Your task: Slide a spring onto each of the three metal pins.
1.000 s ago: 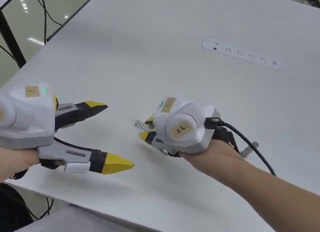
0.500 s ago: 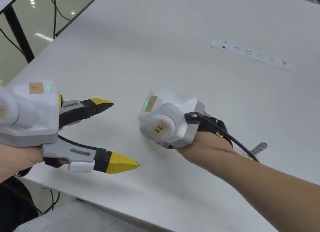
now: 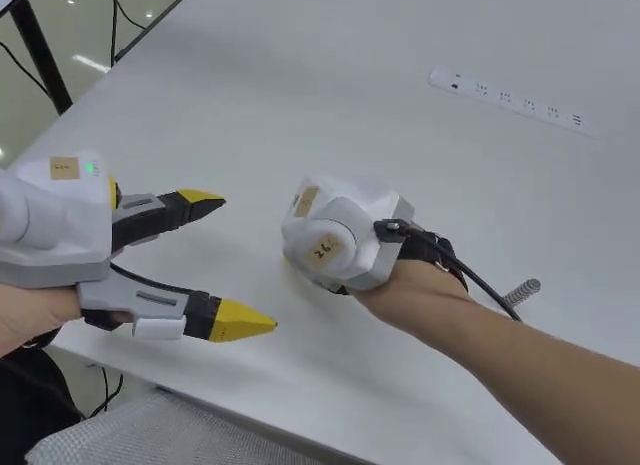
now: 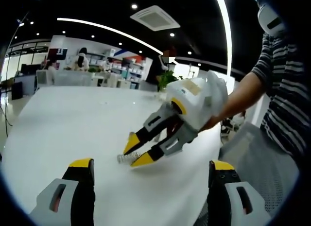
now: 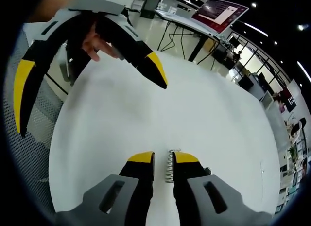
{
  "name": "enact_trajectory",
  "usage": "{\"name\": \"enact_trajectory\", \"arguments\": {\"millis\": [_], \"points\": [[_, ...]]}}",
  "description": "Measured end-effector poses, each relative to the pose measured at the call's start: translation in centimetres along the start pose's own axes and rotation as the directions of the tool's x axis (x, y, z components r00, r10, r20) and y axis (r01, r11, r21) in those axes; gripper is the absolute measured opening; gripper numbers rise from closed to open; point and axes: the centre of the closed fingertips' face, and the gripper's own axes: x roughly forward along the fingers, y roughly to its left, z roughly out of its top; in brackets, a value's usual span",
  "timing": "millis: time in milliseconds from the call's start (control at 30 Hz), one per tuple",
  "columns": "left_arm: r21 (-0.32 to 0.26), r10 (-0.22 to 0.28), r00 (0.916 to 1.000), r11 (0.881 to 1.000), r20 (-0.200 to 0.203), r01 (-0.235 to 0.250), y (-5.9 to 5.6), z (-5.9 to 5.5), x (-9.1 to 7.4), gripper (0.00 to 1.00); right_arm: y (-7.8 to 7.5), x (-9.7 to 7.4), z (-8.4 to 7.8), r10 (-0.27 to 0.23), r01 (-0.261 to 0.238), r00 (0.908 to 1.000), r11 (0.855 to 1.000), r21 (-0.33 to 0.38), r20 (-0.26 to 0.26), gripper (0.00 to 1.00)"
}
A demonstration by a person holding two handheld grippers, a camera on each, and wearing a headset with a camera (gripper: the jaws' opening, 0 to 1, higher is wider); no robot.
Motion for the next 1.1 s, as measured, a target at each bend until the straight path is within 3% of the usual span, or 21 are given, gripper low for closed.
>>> {"name": "enact_trajectory", "arguments": {"millis": [100, 233, 367, 600, 833, 1100], "points": [[-0.003, 0.0, 1.0, 1.0, 0.0, 0.0, 0.0, -0.1, 0.0, 0.95, 0.2, -0.9, -0.3, -0.008, 0.007, 0.9997, 0.999, 0.049, 0.022, 0.11], [-0.005, 0.002, 1.0, 1.0, -0.009, -0.002, 0.2, -0.4, -0.1, 0.95, -0.5, -1.7, -1.6, -0.04, 0.039, 0.9991, 0.995, 0.089, 0.014, 0.1], [-0.007, 0.005, 0.9999, 1.0, -0.01, -0.005, 0.3, -0.4, 0.0, 0.95, -1.4, -1.9, -3.2, -0.061, 0.063, 0.998, 0.988, 0.14, -0.014, 0.1], [-0.003, 0.004, 0.9999, 1.0, -0.01, -0.004, 0.4, -0.1, 0.0, 0.94, -1.8, -1.2, -4.3, -0.046, 0.051, 0.9986, 0.972, 0.229, -0.027, 0.12], [-0.007, 0.009, 0.9999, 1.0, -0.008, -0.009, 0.6, -0.1, -0.2, 0.95, -2.0, -0.5, -4.1, -0.023, 0.025, 0.9997, 0.948, 0.319, -0.01, 0.12], [-0.014, 0.012, 0.9999, 1.0, -0.01, -0.012, 0.8, -0.3, -0.1, 0.95, -1.6, 0.2, -4.1, 0.0, 0.006, 0.9998, 0.947, 0.322, -0.019, 0.09]]}}
